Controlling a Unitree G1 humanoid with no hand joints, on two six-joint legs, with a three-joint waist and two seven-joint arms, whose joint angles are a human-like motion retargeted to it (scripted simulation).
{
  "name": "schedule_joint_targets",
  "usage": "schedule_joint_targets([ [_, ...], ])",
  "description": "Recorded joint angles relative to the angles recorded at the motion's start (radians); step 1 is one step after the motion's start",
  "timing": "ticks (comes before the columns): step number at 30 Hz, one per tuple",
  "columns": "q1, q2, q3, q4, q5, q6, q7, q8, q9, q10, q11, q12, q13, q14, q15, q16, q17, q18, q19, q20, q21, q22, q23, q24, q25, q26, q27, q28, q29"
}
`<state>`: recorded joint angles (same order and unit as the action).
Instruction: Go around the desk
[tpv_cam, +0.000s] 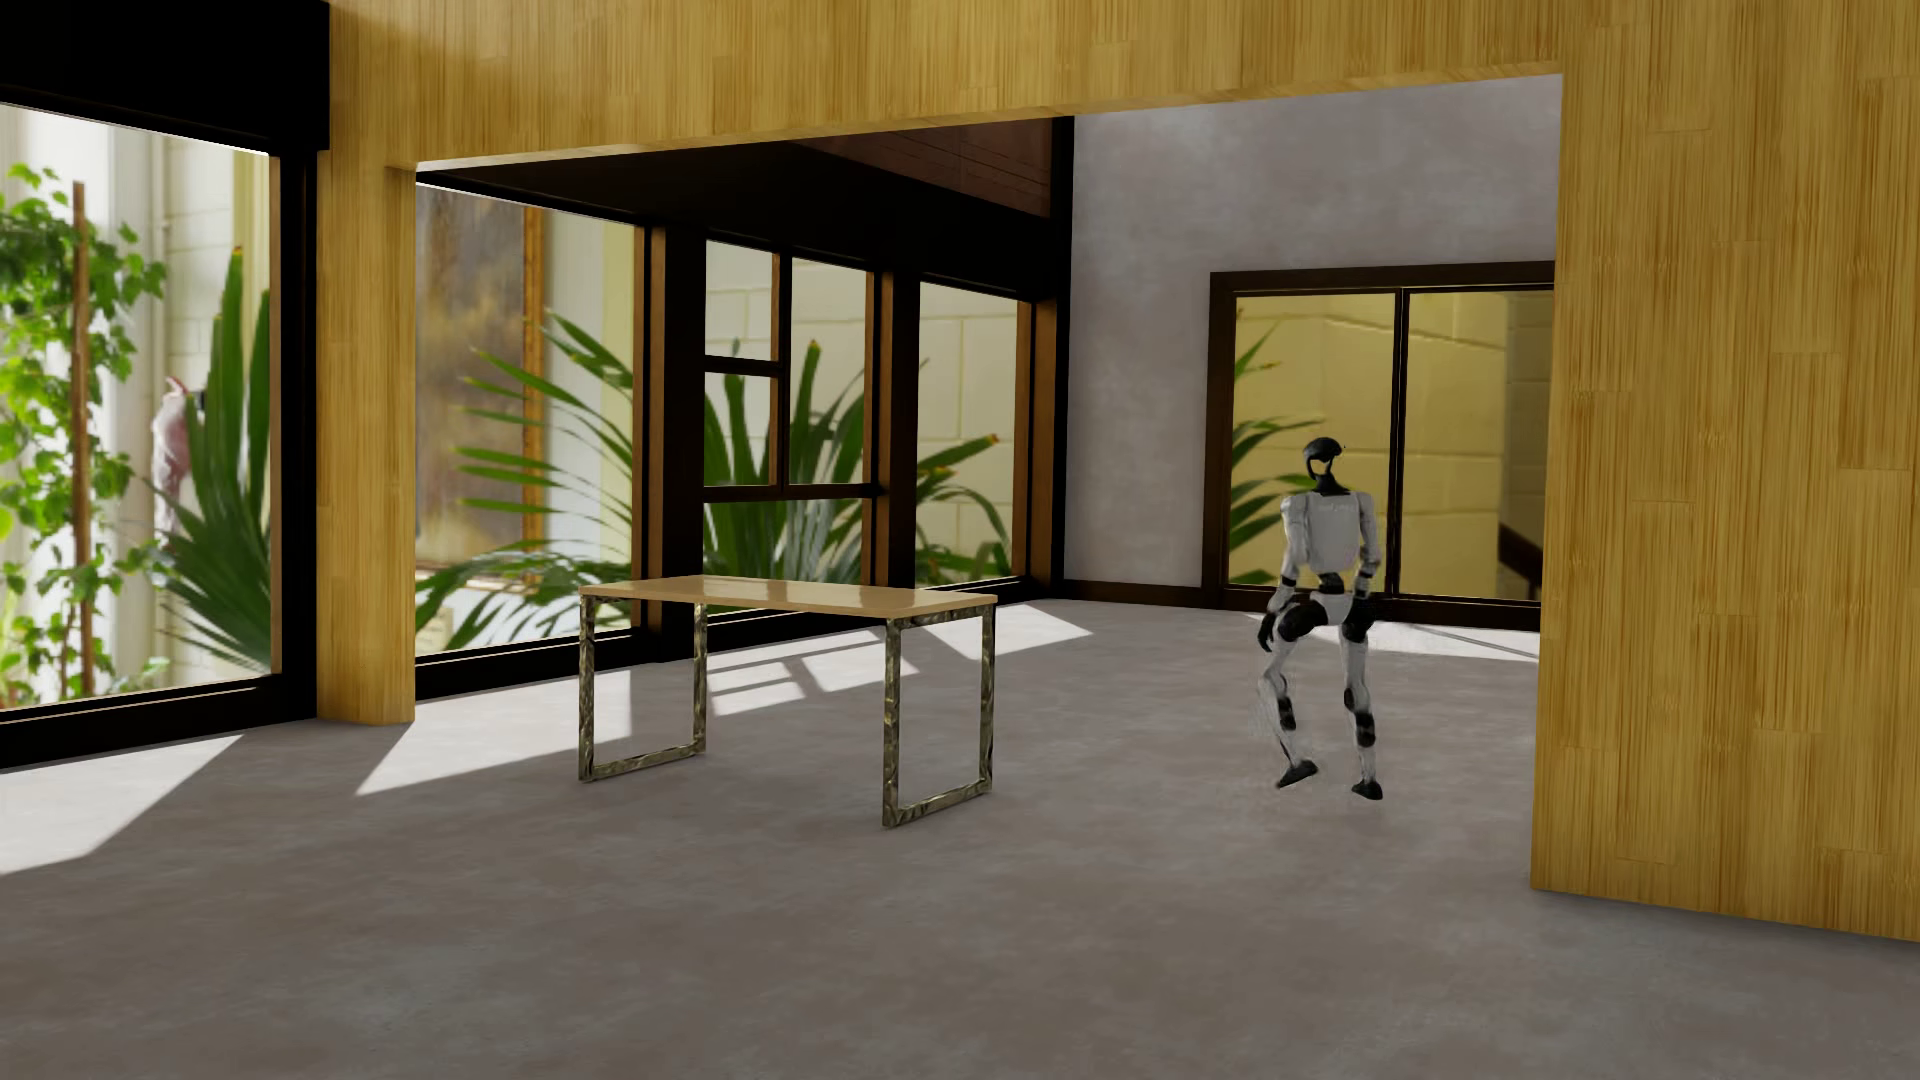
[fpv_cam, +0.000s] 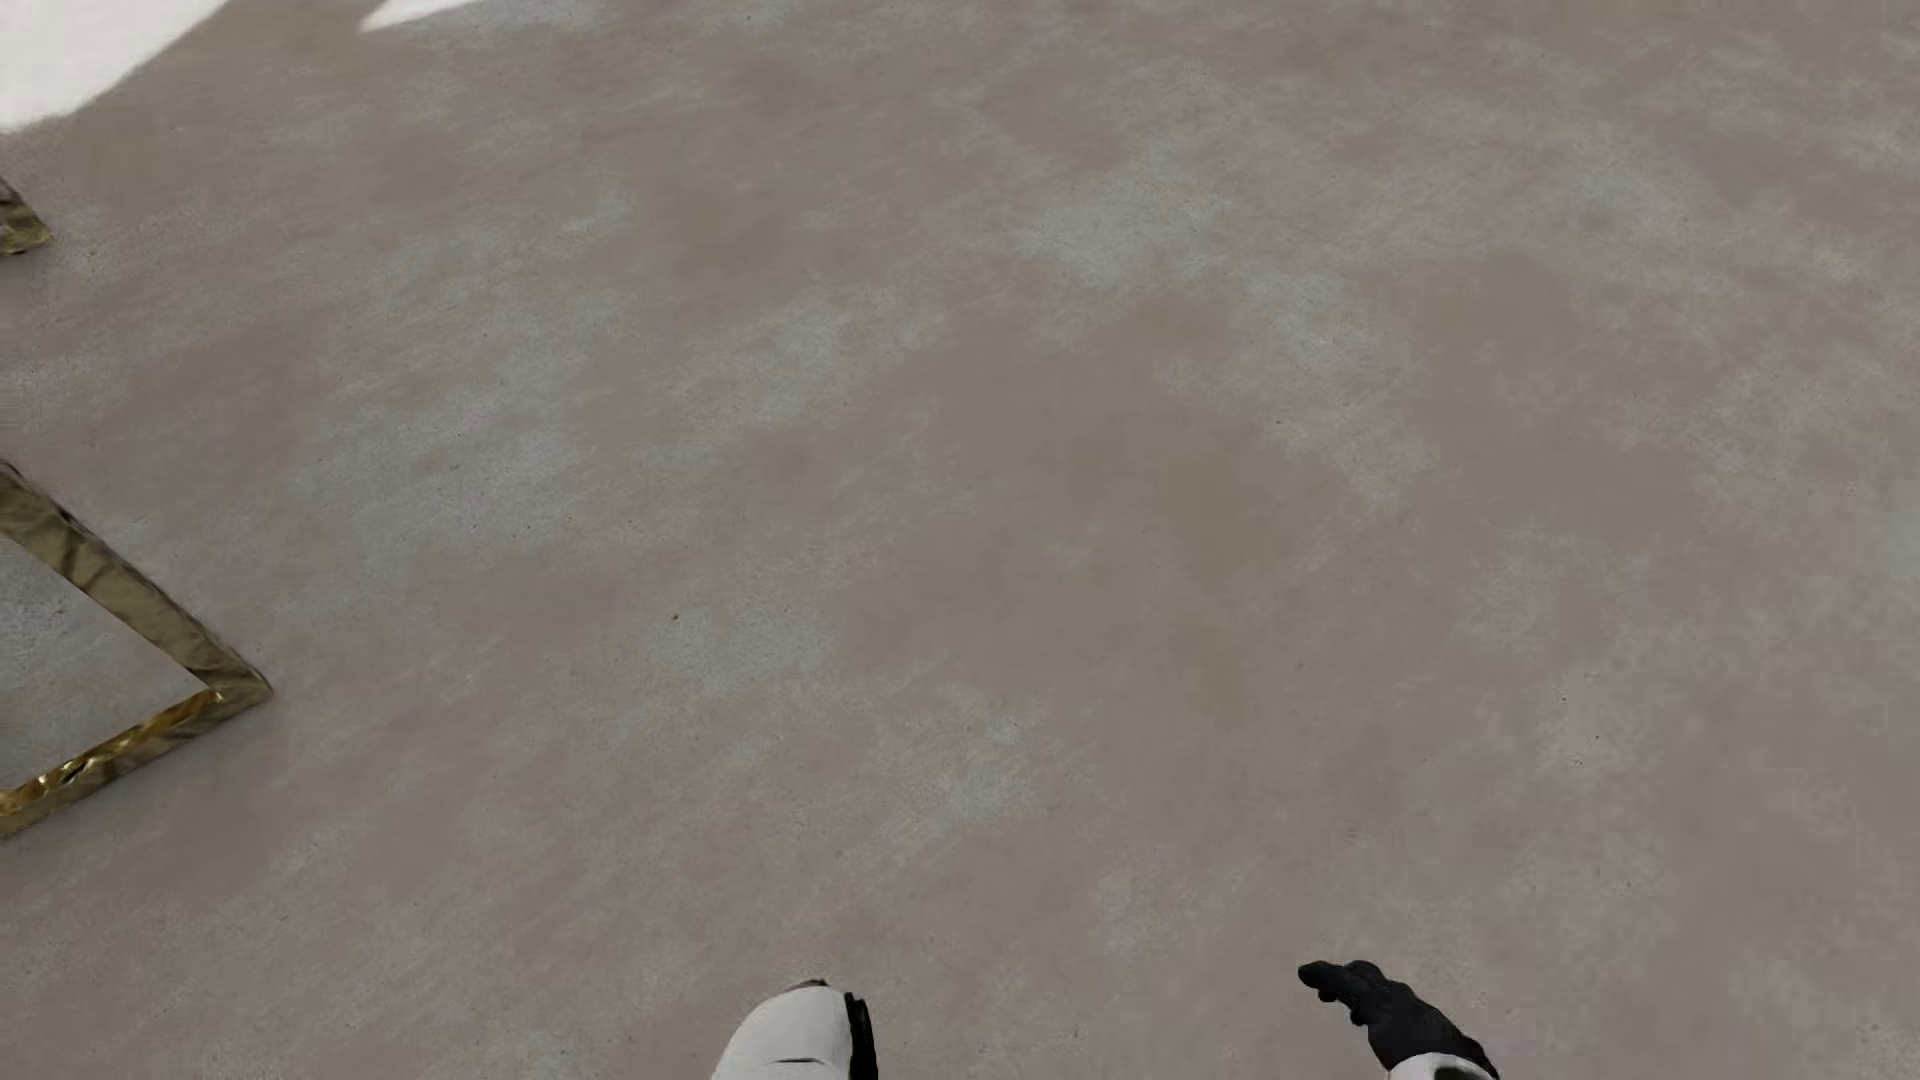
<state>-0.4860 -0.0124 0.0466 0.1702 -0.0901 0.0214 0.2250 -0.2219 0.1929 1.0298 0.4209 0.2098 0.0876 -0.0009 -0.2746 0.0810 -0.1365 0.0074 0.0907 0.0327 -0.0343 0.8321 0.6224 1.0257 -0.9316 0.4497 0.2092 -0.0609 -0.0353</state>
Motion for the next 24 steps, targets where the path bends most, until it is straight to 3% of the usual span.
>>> schedule_joint_targets([
  [2,-0.018,0.128,0.028,0.005,0.006,0.004,0.105,-0.041,-0.004,-0.462,-0.098,0.095,-0.066,0.035,-0.042,0.098,-0.046,-0.003,0.025,-0.050,-0.001,0.001,-0.110,0.080,0.100,-0.108,-0.056,-0.051,-0.010],
  [3,0.003,0.194,0.041,-0.043,0.006,0.006,0.112,-0.067,-0.004,-0.743,-0.143,0.131,-0.073,0.030,-0.064,0.133,-0.063,-0.019,0.042,-0.048,-0.020,-0.004,-0.178,0.105,0.157,-0.152,-0.071,-0.063,-0.020],
  [4,-0.004,0.251,0.052,-0.081,0.002,0.006,0.091,-0.093,-0.002,-0.895,-0.155,0.160,-0.067,-0.013,-0.088,0.154,-0.072,-0.031,0.060,-0.019,-0.040,-0.009,-0.242,0.109,0.203,-0.161,-0.087,-0.081,-0.043],
  [6,-0.007,0.343,0.055,-0.112,-0.008,0.004,0.181,-0.160,0.002,-0.847,-0.089,0.178,-0.019,0.018,-0.112,0.163,-0.075,0.001,0.090,0.041,-0.102,-0.013,-0.322,0.119,0.272,-0.131,-0.098,-0.096,-0.076],
  [7,-0.010,0.375,0.058,-0.132,-0.024,-0.005,0.182,-0.172,0.005,-0.763,-0.042,0.174,0.017,0.031,-0.057,0.144,-0.070,0.122,0.091,0.063,-0.122,-0.017,-0.334,0.129,0.272,-0.105,-0.082,-0.092,-0.069],
  [8,0.016,0.374,0.061,-0.138,-0.051,-0.017,0.204,-0.165,0.007,-0.721,0.058,0.174,0.044,0.118,0.042,0.111,-0.063,0.187,0.069,0.089,-0.118,-0.033,-0.318,0.130,0.250,-0.095,-0.052,-0.067,-0.040],
  [9,0.031,0.334,0.061,-0.146,-0.102,-0.031,0.209,-0.168,0.010,-0.655,0.236,0.174,0.066,0.129,0.154,0.070,-0.057,0.237,0.035,0.111,-0.099,-0.050,-0.276,0.126,0.201,-0.088,-0.017,-0.029,-0.001],
  [10,0.047,0.263,0.057,-0.170,-0.178,-0.049,0.198,-0.168,0.014,-0.589,0.455,0.159,0.088,0.068,0.276,0.023,-0.052,0.240,-0.006,0.128,-0.069,-0.059,-0.215,0.110,0.139,-0.083,0.016,0.020,0.052],
  [11,0.084,0.153,0.043,-0.213,-0.214,-0.068,0.179,-0.097,0.020,-0.566,0.660,0.126,0.103,0.017,0.330,-0.018,-0.045,0.239,-0.053,0.125,-0.035,-0.057,-0.143,0.105,0.071,-0.082,0.045,0.068,0.101],
  [13,0.201,-0.096,0.017,-0.296,-0.183,-0.087,0.112,0.061,0.027,-0.604,0.928,0.015,0.141,-0.052,0.235,-0.075,-0.009,0.232,-0.092,0.069,0.022,-0.039,-0.010,0.138,-0.033,-0.084,0.065,0.147,0.185],
  [14,0.263,-0.208,0.005,-0.330,-0.182,-0.088,0.069,0.103,0.025,-0.638,0.980,-0.052,0.178,-0.074,0.233,-0.105,0.019,0.225,-0.074,0.041,0.027,-0.034,0.024,0.144,-0.052,-0.104,0.064,0.169,0.207],
  [16,0.380,-0.386,-0.025,-0.377,-0.192,-0.087,-0.028,0.145,0.018,-0.689,0.922,-0.151,0.262,-0.122,0.224,-0.150,0.068,0.213,-0.104,-0.046,0.015,-0.110,0.032,0.100,-0.043,-0.222,0.030,0.165,0.232],
  [18,0.477,-0.490,-0.061,-0.408,-0.221,-0.092,-0.125,0.122,0.012,-0.707,0.666,-0.199,0.331,-0.186,0.218,-0.146,0.100,0.201,-0.131,-0.197,0.001,-0.317,0.012,-0.007,-0.012,-0.427,-0.016,0.147,0.227],
  [19,0.524,-0.502,-0.075,-0.415,-0.223,-0.097,-0.165,0.074,0.011,-0.711,0.455,-0.207,0.356,-0.224,0.232,-0.132,0.114,0.195,-0.142,-0.270,-0.003,-0.462,0.009,-0.098,0.002,-0.514,-0.030,0.142,0.215],
  [20,0.572,-0.492,-0.085,-0.417,-0.186,-0.103,-0.196,0.047,0.009,-0.725,0.192,-0.210,0.374,-0.256,0.238,-0.119,0.122,0.190,-0.099,-0.339,0.001,-0.622,0.011,-0.223,0.002,-0.592,-0.036,0.142,0.203],
  [21,0.626,-0.468,-0.089,-0.410,-0.114,-0.105,-0.218,0.059,0.007,-0.747,-0.079,-0.212,0.388,-0.284,0.240,-0.110,0.126,0.185,-0.068,-0.409,0.010,-0.777,0.018,-0.399,0.000,-0.646,-0.036,0.138,0.207],
  [22,0.676,-0.456,-0.088,-0.400,-0.056,-0.105,-0.223,0.053,0.007,-0.750,-0.247,-0.229,0.395,-0.311,0.222,-0.096,0.121,0.179,0.008,-0.481,0.025,-0.924,0.025,-0.574,-0.016,-0.675,-0.035,0.139,0.213],
  [23,0.710,-0.455,-0.086,-0.388,-0.017,-0.103,-0.213,0.025,0.007,-0.719,-0.272,-0.257,0.394,-0.324,0.207,-0.080,0.113,0.167,0.021,-0.540,0.041,-1.058,0.036,-0.718,-0.040,-0.685,-0.032,0.146,0.222],
  [24,0.744,-0.456,-0.087,-0.375,0.018,-0.097,-0.201,0.052,0.008,-0.663,-0.201,-0.295,0.389,-0.301,0.258,-0.067,0.111,0.156,-0.042,-0.584,0.039,-1.169,0.043,-0.826,-0.053,-0.681,-0.022,0.141,0.227],
])
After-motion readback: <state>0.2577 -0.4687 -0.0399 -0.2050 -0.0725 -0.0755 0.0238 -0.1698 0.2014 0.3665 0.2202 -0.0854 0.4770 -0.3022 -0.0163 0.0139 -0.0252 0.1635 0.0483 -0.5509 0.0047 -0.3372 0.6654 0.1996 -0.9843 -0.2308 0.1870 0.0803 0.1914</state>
